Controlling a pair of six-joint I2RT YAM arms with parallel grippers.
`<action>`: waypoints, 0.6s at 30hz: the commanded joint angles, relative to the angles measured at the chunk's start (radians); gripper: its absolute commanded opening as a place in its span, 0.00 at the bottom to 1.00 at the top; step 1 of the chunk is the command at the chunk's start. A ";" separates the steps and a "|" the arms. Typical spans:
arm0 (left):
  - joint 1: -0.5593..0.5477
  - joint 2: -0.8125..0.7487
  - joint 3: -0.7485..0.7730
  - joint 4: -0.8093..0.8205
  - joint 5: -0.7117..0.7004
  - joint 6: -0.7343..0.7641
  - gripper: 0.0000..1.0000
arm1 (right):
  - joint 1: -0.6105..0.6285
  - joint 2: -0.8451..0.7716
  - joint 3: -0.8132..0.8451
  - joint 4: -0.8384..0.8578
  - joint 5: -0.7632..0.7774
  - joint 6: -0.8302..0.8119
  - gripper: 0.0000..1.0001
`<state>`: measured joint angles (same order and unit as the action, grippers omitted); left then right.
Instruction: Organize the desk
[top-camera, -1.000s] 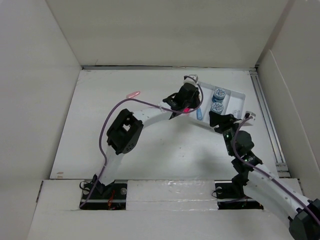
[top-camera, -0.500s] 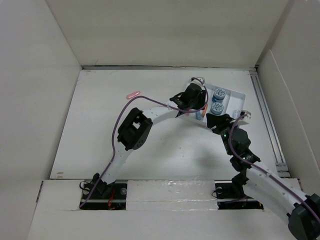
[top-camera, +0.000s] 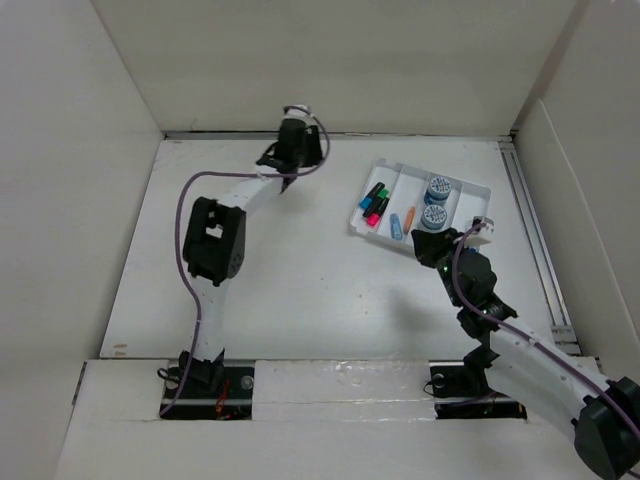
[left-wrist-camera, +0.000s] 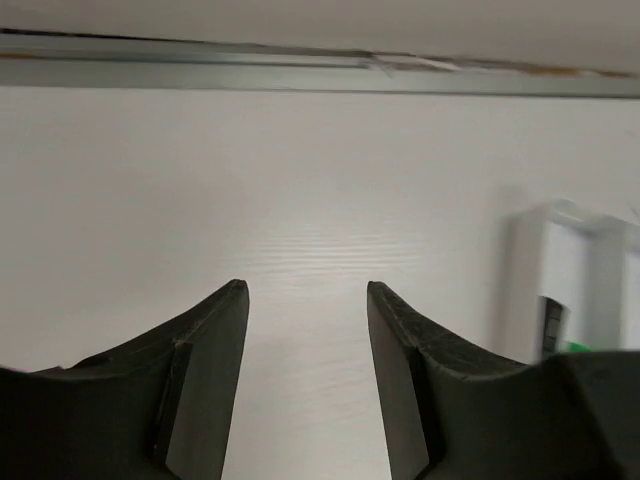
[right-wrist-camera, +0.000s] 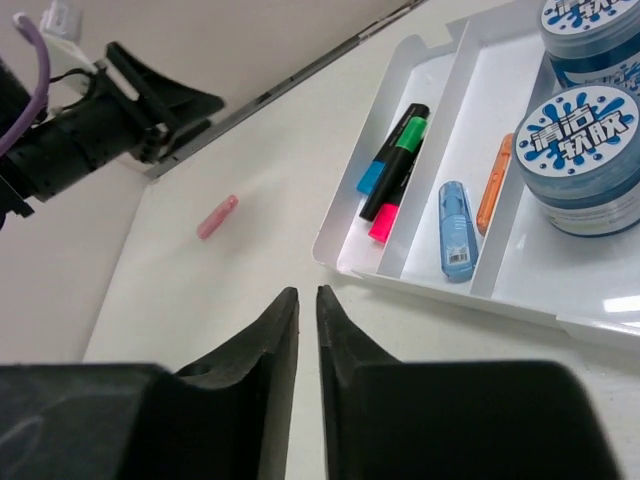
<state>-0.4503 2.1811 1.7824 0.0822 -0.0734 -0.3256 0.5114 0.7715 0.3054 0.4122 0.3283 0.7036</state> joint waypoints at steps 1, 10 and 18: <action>0.133 -0.095 -0.127 0.141 0.251 0.234 0.46 | -0.005 -0.003 0.052 0.034 -0.031 -0.016 0.21; 0.289 0.105 0.125 -0.371 0.303 0.535 0.56 | -0.014 -0.011 0.043 0.049 -0.057 -0.004 0.54; 0.302 0.063 -0.023 -0.326 0.305 0.545 0.56 | -0.005 0.009 0.052 0.057 -0.064 -0.016 0.55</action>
<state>-0.1616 2.2822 1.7744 -0.2066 0.2104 0.1795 0.5037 0.7719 0.3134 0.4137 0.2787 0.6964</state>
